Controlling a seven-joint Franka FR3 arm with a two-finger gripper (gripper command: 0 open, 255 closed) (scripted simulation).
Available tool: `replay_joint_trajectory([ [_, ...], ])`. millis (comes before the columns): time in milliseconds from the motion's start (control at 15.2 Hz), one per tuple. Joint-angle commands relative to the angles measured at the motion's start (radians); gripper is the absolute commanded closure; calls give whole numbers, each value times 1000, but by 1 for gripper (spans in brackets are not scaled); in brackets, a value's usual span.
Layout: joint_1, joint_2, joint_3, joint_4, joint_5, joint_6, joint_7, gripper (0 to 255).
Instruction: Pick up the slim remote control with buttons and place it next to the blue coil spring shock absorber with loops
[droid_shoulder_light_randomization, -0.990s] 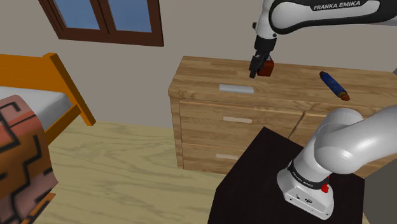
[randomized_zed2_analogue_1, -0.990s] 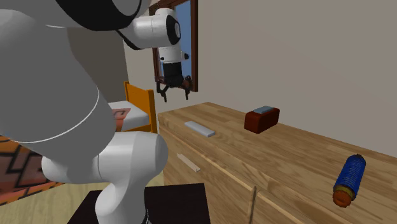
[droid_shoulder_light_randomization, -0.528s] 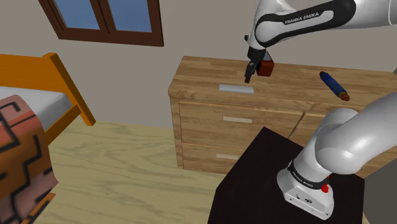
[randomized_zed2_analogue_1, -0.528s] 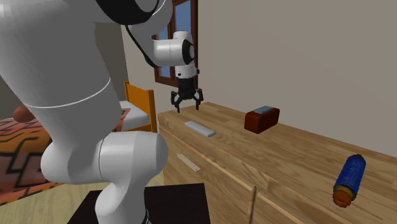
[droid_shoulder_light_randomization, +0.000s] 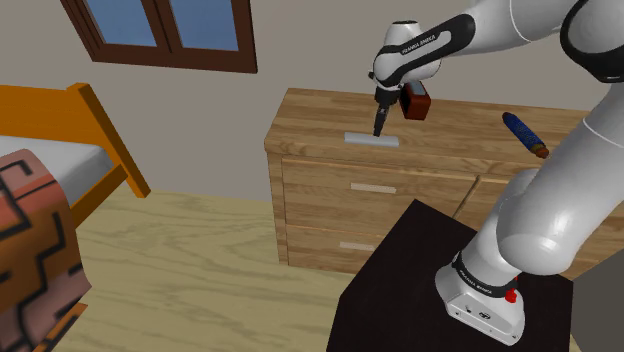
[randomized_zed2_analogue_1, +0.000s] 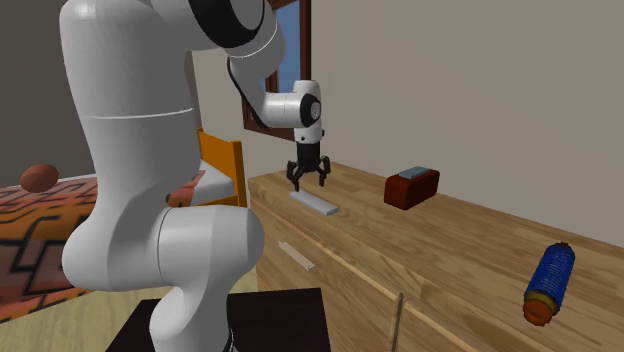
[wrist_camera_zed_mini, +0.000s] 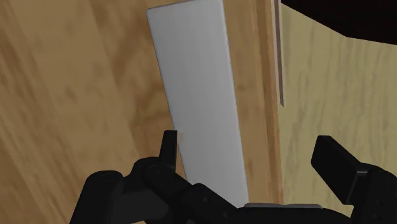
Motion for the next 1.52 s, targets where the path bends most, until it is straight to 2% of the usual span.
replay_joint_trajectory([
  [0, 1, 97, -16, 46, 69, 35, -100, 0],
  [594, -15, 197, -6, 27, 145, 137, -166, 0],
  [1056, -15, 197, -6, 27, 145, 137, -166, 0],
  [1122, -15, 197, -6, 27, 145, 137, -166, 255],
  [1452, -15, 198, -6, 28, 145, 136, -167, 255],
])
